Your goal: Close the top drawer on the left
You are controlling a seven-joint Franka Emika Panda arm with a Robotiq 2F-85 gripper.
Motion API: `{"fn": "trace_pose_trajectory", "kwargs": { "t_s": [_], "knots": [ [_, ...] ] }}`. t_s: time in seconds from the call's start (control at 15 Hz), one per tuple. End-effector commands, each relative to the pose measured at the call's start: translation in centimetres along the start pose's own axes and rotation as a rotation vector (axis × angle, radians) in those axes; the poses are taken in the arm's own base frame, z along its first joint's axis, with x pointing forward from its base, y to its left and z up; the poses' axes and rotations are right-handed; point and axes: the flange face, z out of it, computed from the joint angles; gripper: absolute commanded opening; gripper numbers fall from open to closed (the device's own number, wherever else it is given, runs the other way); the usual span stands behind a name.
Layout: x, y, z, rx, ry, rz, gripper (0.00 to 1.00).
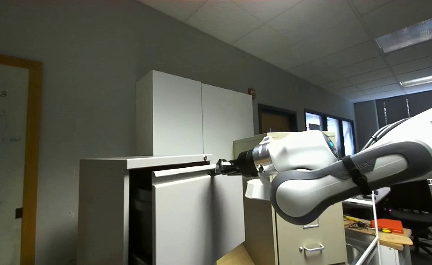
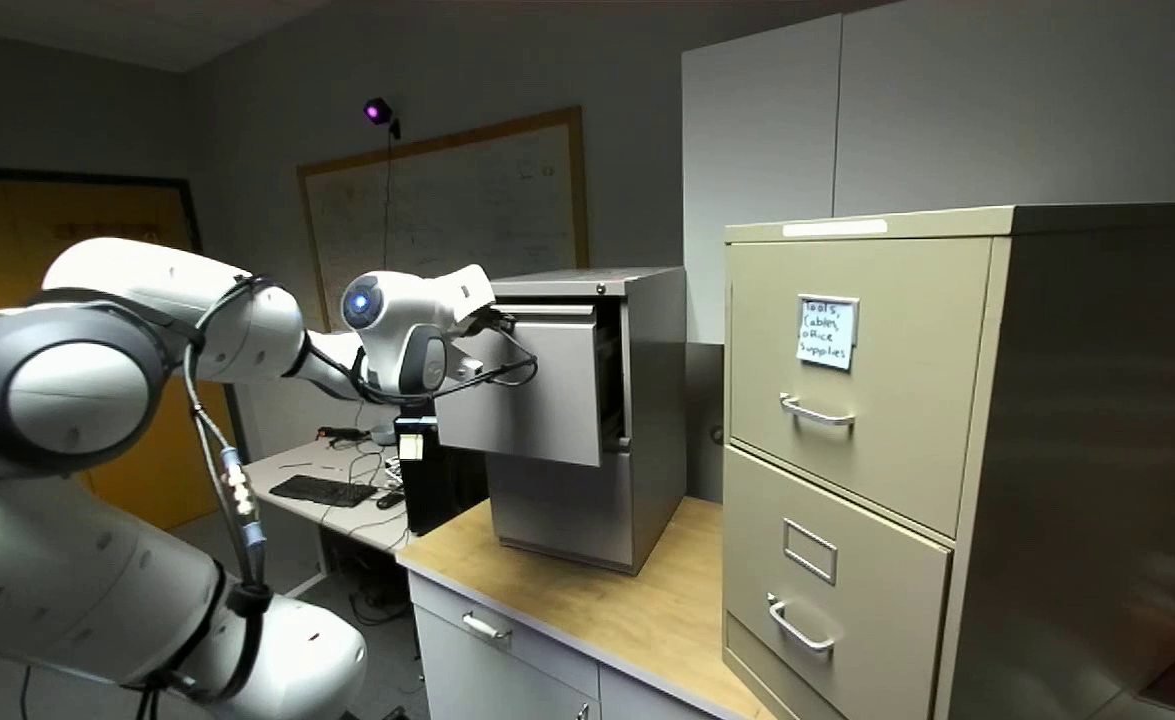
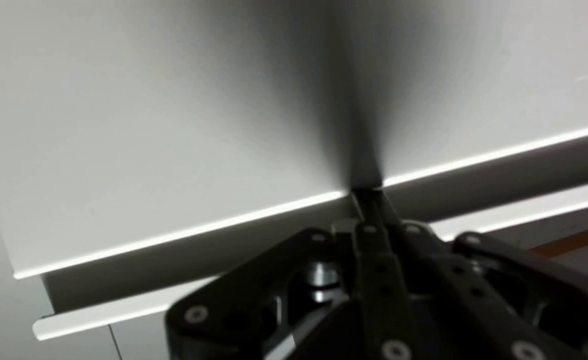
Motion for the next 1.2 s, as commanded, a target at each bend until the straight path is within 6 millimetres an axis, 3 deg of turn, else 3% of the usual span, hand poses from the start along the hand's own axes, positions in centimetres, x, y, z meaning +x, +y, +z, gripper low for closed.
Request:
{"fn": "trace_pose_trajectory", "kwargs": {
  "t_s": [0.0, 0.67, 1.13],
  "knots": [
    [2.4, 0.0, 3.8, 0.011, -0.020, 0.001, 0.00],
    [6.0, -0.1, 11.6, 0.009, -0.132, 0.055, 0.00],
    [7.6, -0.1, 14.9, 0.007, -0.171, 0.070, 0.00]
  ]
}}
